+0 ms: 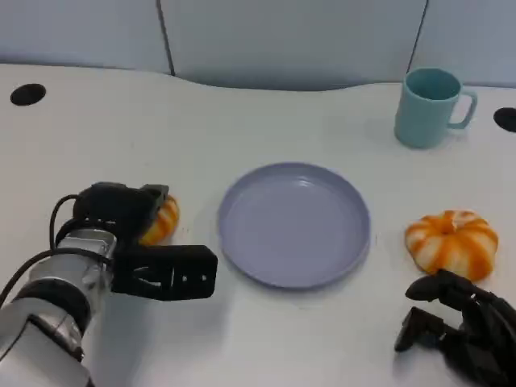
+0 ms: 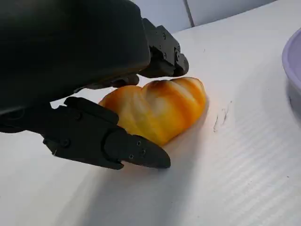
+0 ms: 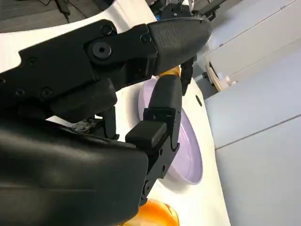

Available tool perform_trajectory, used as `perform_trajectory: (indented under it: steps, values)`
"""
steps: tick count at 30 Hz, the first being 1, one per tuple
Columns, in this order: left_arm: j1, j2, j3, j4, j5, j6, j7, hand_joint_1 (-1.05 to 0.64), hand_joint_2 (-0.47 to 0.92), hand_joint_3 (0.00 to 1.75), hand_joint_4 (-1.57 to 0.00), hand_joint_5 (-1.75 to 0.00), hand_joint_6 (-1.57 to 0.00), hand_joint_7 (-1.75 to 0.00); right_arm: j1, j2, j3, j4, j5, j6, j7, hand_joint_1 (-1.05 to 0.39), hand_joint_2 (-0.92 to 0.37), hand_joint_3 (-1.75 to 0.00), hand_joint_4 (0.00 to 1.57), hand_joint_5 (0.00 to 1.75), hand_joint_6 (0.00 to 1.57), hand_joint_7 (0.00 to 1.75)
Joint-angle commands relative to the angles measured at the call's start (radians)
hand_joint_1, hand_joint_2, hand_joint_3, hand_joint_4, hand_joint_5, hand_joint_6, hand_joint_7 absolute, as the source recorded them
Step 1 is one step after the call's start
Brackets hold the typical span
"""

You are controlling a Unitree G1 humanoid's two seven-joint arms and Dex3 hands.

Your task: Grasp the bread from the table and place it into the plate.

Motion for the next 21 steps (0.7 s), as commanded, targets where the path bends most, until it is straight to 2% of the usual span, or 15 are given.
perform_trajectory:
  steps: [1,2,4,6,9,10,11,16,21]
  values:
    - [0.074,0.024,-0.012,0.020,0.009,-0.054,0.077,-0.26,0.91,0.10,-0.65,-1.66,-0.98,-0.33,0.022,-0.016,-0.002,-0.003,0.005,0.019,-0.010,-0.47,-0.92,-0.20,0.63,1.39,0.64,1.00]
    - [0.075,0.023,-0.011,0.022,0.007,-0.054,0.078,-0.25,0.92,0.11,-0.64,-1.70,-1.00,-0.36,0.024,-0.017,0.000,-0.008,-0.001,0.020,-0.018,-0.47,-0.92,-0.20,0.63,1.39,0.64,1.00]
    - [0.076,0.021,-0.009,0.024,0.004,-0.054,0.079,-0.26,0.92,0.20,-0.65,-1.74,-0.75,-0.97,0.027,-0.019,0.005,-0.016,-0.008,0.022,-0.028,-0.49,-0.92,-0.20,0.63,1.39,0.65,1.01]
    - [0.076,0.021,-0.009,0.025,0.003,-0.053,0.080,-0.26,0.92,0.22,-0.65,-1.74,-0.68,-1.13,0.029,-0.019,0.007,-0.021,-0.008,0.024,-0.033,-0.49,-0.92,-0.20,0.63,1.39,0.65,1.01]
    - [0.077,0.027,0.004,0.019,-0.008,-0.076,0.113,-0.24,0.92,0.26,-0.68,-1.75,-0.64,-1.19,0.022,-0.018,0.007,-0.009,-0.003,0.020,-0.028,-0.49,-0.92,-0.20,0.63,1.39,0.65,1.00]
    - [0.076,0.030,0.009,0.017,-0.013,-0.084,0.124,-0.22,0.92,0.31,-0.69,-1.75,-0.55,-1.42,0.019,-0.017,0.006,-0.003,-0.001,0.019,-0.027,-0.48,-0.92,-0.19,0.63,1.39,0.65,1.00]
    - [0.075,0.033,0.011,0.014,-0.013,-0.093,0.145,-0.22,0.92,0.31,-0.69,-1.75,-0.51,-1.53,0.015,-0.016,0.006,0.003,0.000,0.017,-0.025,-0.48,-0.92,-0.19,0.63,1.39,0.65,1.00]
    - [0.062,0.045,0.022,0.009,-0.018,-0.131,0.181,-0.18,0.92,0.28,-0.72,-1.75,-0.47,-1.72,0.005,-0.012,0.007,0.019,-0.002,0.005,-0.029,-0.48,-0.92,-0.21,0.63,1.39,0.64,1.00]
    - [0.061,0.046,0.028,0.010,-0.015,-0.138,0.182,-0.17,0.92,0.29,-0.72,-1.75,-0.46,-1.75,0.003,-0.012,0.007,0.025,-0.001,0.000,-0.029,-0.47,-0.92,-0.21,0.63,1.39,0.64,1.00]
